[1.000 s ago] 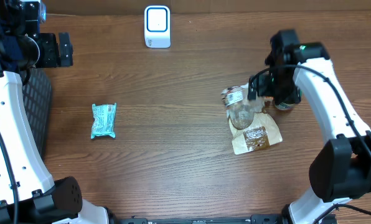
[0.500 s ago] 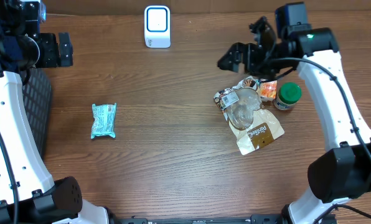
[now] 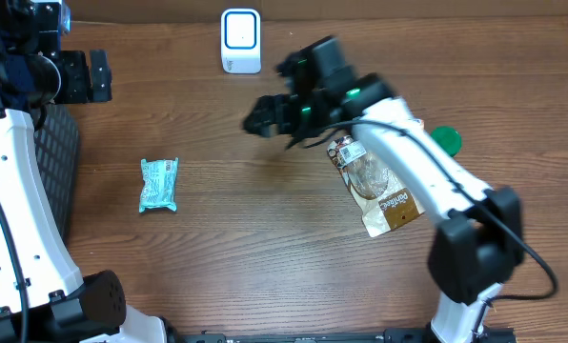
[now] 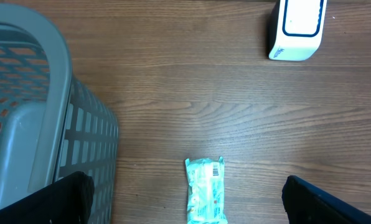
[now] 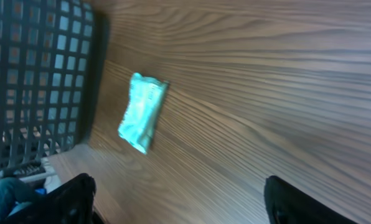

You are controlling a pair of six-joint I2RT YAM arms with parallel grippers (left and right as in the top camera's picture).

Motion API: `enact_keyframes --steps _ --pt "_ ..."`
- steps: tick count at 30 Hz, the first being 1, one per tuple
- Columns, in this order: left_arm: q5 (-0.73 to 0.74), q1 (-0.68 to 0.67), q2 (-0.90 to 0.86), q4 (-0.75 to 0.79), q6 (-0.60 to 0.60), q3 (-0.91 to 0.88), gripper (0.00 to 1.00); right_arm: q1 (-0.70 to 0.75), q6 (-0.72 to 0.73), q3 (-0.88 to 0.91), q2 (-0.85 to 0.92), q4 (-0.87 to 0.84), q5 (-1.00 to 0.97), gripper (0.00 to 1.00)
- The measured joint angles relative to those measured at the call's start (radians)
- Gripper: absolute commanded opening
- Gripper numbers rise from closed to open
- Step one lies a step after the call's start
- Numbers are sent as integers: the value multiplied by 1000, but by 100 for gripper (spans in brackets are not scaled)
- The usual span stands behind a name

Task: Scan the item barcode
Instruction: 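Move the right gripper left to the light-blue wrapped bar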

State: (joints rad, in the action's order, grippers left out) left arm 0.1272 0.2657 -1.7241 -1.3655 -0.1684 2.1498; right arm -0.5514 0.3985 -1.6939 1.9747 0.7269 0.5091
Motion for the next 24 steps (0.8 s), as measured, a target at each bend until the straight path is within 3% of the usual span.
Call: enact_keyframes --steps 11,24 --pt "0 0 0 0 0 0 100 -195 92 2 206 -287 -23 76" --pt "0 0 0 0 0 0 99 -327 67 -86 375 -333 -184 68"
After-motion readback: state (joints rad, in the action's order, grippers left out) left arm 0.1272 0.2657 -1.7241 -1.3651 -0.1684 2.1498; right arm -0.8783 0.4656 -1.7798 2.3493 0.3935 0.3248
